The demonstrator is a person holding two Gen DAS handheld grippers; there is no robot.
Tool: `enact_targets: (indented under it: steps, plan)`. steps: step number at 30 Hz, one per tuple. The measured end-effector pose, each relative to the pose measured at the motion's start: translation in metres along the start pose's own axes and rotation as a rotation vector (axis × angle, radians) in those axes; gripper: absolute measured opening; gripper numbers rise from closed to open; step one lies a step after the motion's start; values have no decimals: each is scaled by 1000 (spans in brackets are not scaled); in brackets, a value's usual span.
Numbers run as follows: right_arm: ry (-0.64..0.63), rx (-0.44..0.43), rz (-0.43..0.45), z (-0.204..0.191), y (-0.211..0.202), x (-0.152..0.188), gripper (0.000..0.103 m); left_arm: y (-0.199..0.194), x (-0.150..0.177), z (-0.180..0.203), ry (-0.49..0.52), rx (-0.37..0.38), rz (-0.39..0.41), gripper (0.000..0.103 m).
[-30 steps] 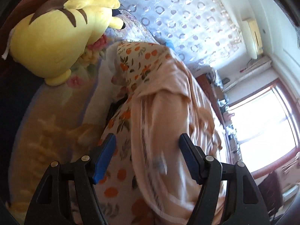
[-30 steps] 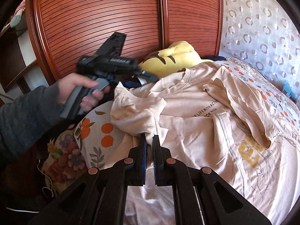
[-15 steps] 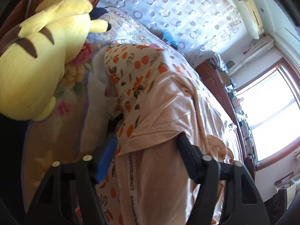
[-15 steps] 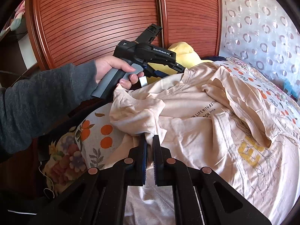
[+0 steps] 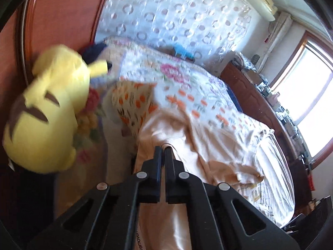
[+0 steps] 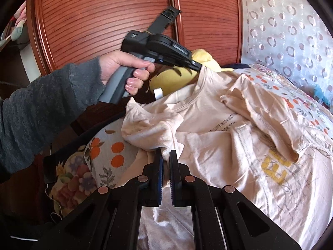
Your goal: Fold small clothes
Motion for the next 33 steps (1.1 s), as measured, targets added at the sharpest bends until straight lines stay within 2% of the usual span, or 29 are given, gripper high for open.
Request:
enact_targets:
  steps: [6, 11, 15, 20, 26, 33]
  plan:
    - [32, 8, 85, 6, -34, -4, 5, -28, -39, 51, 124, -5, 49, 3]
    - [69, 43, 169, 25, -76, 3, 5, -27, -63, 118, 239, 15, 63, 3]
    - [113, 80, 225, 46, -111, 16, 5, -20, -80, 165, 293, 42, 73, 3]
    - [157, 124, 307, 72, -167, 37, 5, -16, -95, 226, 360, 94, 86, 2]
    - [206, 189, 381, 96, -232, 71, 5, -9, -103, 320, 463, 185, 102, 2]
    - [280, 290, 424, 116, -294, 121, 5, 28, -96, 426, 563, 288, 57, 2]
Point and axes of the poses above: each gripper's, at about its wrist camera, not at the fingertips, and y roughly the way its jaws point, z to its right, x to its underside, the point moved 1 cm from there along y, roughly the way its jaws point, and after that the axes turned 8 degrees about y, right-handed, at the moved point
